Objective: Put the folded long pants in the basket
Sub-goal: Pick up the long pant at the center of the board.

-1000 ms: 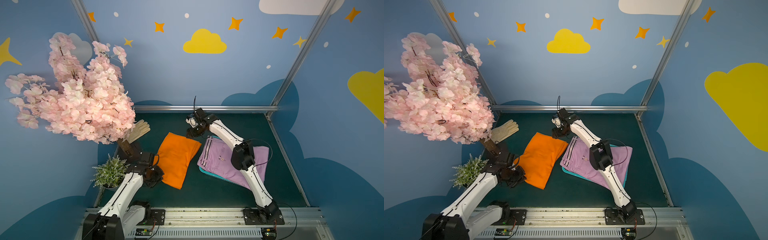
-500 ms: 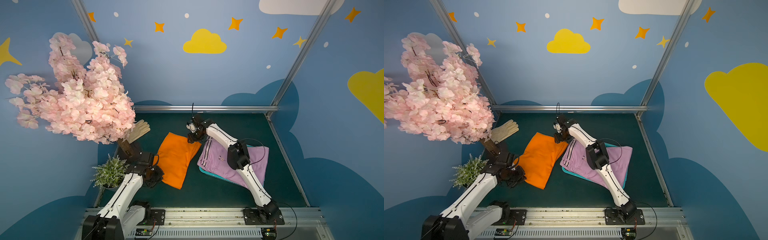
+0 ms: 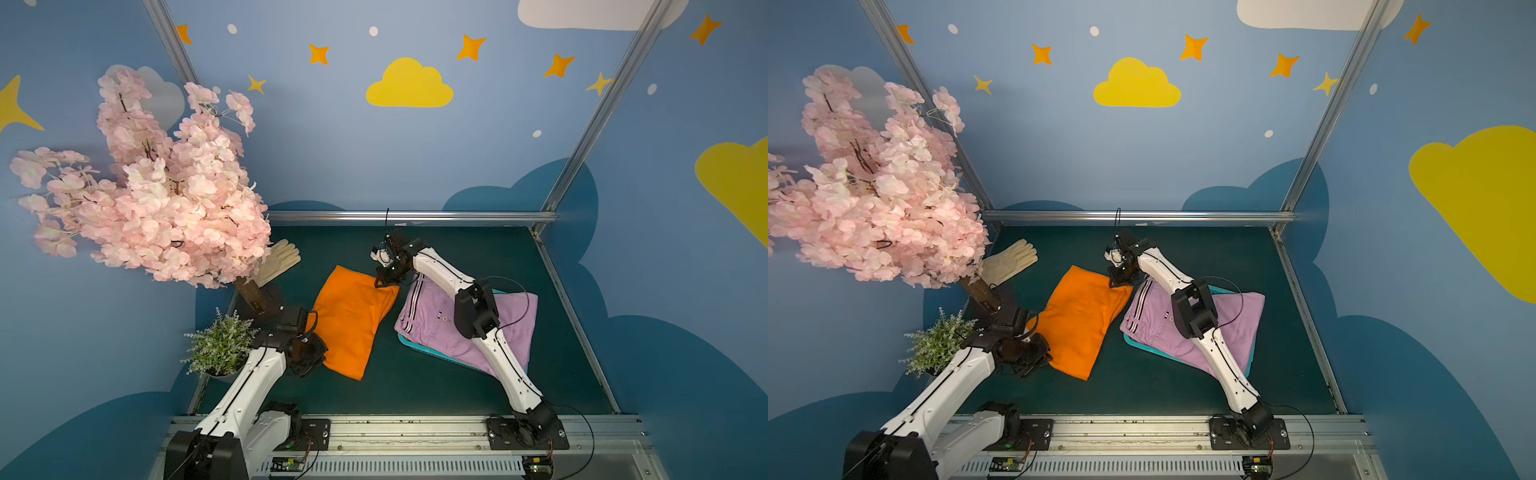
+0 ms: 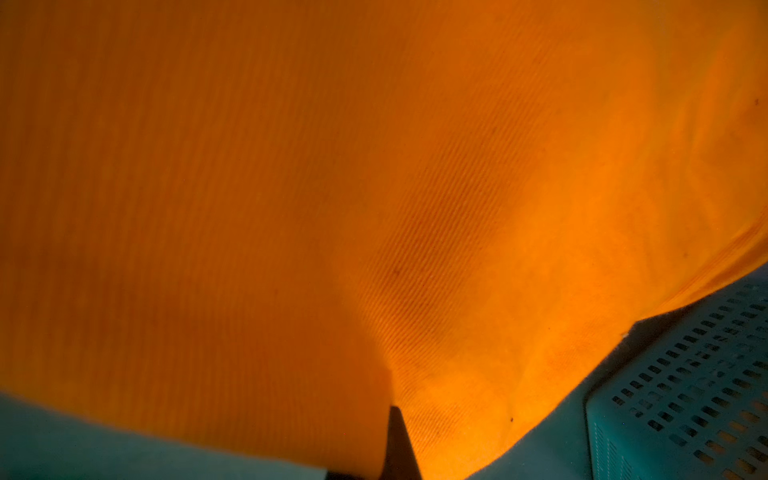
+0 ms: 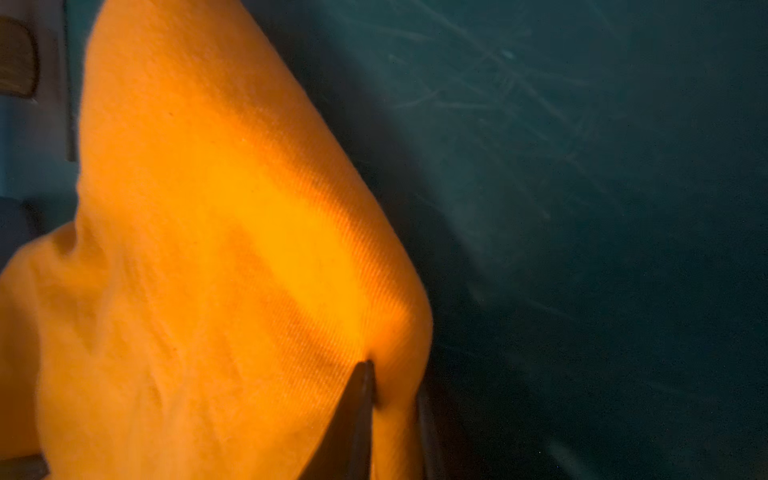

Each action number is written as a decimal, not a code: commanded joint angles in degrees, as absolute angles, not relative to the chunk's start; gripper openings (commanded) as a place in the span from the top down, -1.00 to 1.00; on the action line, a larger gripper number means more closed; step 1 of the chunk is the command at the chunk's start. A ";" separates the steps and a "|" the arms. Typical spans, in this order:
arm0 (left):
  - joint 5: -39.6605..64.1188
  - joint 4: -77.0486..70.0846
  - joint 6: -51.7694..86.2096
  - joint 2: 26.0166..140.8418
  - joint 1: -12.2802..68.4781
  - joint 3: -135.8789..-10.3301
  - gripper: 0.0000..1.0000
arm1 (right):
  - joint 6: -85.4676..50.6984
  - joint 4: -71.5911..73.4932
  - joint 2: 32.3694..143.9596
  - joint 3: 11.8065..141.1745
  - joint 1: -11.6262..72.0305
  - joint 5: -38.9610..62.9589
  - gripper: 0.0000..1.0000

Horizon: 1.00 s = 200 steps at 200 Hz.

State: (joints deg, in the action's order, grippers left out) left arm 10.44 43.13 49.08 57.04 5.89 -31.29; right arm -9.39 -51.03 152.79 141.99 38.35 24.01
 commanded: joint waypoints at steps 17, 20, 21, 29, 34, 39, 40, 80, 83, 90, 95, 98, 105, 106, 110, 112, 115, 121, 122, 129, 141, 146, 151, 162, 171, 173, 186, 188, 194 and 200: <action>9.75 42.52 48.87 55.32 5.47 -31.55 0.96 | -14.30 -50.91 151.43 144.89 39.61 29.07 1.00; 9.57 42.66 49.00 55.02 5.47 -31.55 0.95 | -14.59 -50.48 150.91 144.88 39.63 29.35 1.00; 9.49 42.69 49.02 54.98 5.42 -31.55 0.95 | -14.68 -50.34 150.69 144.86 39.64 29.35 1.00; 8.99 42.80 49.37 54.43 5.29 -31.42 0.95 | -15.20 -49.69 149.17 144.89 39.70 29.45 1.00; 8.97 42.65 49.46 54.03 5.23 -31.30 0.95 | -15.50 -49.51 148.13 144.80 39.73 29.17 1.00; 9.19 42.48 49.48 53.66 5.04 -31.29 0.96 | -15.52 -49.42 147.14 144.76 39.73 28.93 1.00; 9.25 42.46 49.53 53.68 5.02 -31.29 0.96 | -15.54 -49.45 146.91 144.76 39.73 28.83 1.00; 10.63 43.37 49.02 49.15 4.00 -33.54 0.95 | -15.54 -49.83 138.56 143.81 39.73 26.91 1.00; 10.63 43.46 48.96 48.50 4.04 -33.76 0.96 | -15.63 -49.81 137.93 143.81 39.73 26.78 1.00; 10.59 43.70 49.01 47.36 3.98 -34.45 0.96 | -15.57 -49.82 136.67 143.67 39.76 26.55 1.00; 10.55 44.19 49.02 46.66 3.96 -35.04 0.95 | -15.40 -49.83 135.54 143.57 39.80 26.31 1.00; 10.47 44.61 49.04 46.28 3.96 -35.43 0.96 | -15.32 -49.90 135.01 143.53 39.77 26.22 1.00; 10.50 45.58 49.10 45.53 3.74 -36.68 0.95 | -15.34 -50.15 133.63 143.47 39.70 25.50 1.00; 10.57 45.73 49.12 45.44 3.71 -36.75 0.95 | -15.31 -50.21 133.43 143.41 39.67 25.45 1.00; 10.76 46.13 49.13 45.13 3.65 -37.38 0.96 | -15.25 -50.53 132.67 143.35 39.68 24.85 1.00; 10.91 46.36 49.13 45.01 3.61 -37.80 0.96 | -15.22 -50.67 132.29 143.35 39.71 24.63 1.00; 11.16 46.62 49.06 44.74 3.63 -38.47 0.96 | -15.09 -50.82 131.71 143.37 39.66 24.33 1.00; 11.75 47.19 48.91 44.49 3.60 -39.60 0.96 | -14.86 -51.37 130.48 143.29 39.45 23.67 1.00; 11.85 47.28 48.89 44.44 3.60 -39.80 0.96 | -14.86 -51.44 130.37 143.27 39.37 23.57 1.00; 12.68 47.83 48.79 44.23 3.65 -41.13 0.96 | -14.83 -52.09 128.97 143.27 39.09 22.90 1.00; 15.46 48.47 48.30 44.21 3.60 -43.44 0.96 | -15.24 -53.71 126.54 143.09 38.01 22.24 1.00; 16.35 48.67 48.03 44.18 3.59 -44.41 0.96 | -15.63 -54.38 125.35 142.70 37.43 22.08 1.00; 17.21 48.73 47.86 44.12 3.60 -45.32 0.96 | -16.08 -54.87 123.87 141.98 36.77 21.99 1.00; 19.28 48.33 47.51 44.03 3.54 -47.11 0.95 | -17.47 -55.95 120.09 139.27 34.99 21.55 1.00; 21.66 47.60 47.08 44.39 3.60 -48.54 0.95 | -18.77 -56.55 116.03 135.71 33.35 21.47 1.00; 22.27 47.45 47.01 44.52 3.60 -48.87 0.96 | -19.00 -56.52 115.03 134.65 32.88 21.45 1.00; 25.67 46.37 45.61 46.15 3.60 -51.41 0.95 | -20.69 -56.51 107.73 126.85 29.94 20.47 1.00; 26.19 46.04 45.26 46.43 3.60 -51.79 0.96 | -21.01 -56.45 106.52 125.60 29.37 20.37 1.00; 27.54 45.52 44.07 47.61 3.60 -52.98 0.96 | -21.80 -56.42 102.83 121.76 27.73 20.09 1.00; 28.80 45.16 42.90 48.96 3.66 -54.20 0.96 | -22.07 -56.43 99.36 117.97 26.16 19.96 1.00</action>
State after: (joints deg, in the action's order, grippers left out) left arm 21.32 47.05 47.33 45.95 3.81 -49.56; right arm -18.57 -55.79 112.44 127.50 32.18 22.55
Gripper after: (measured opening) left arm 0.059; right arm 0.081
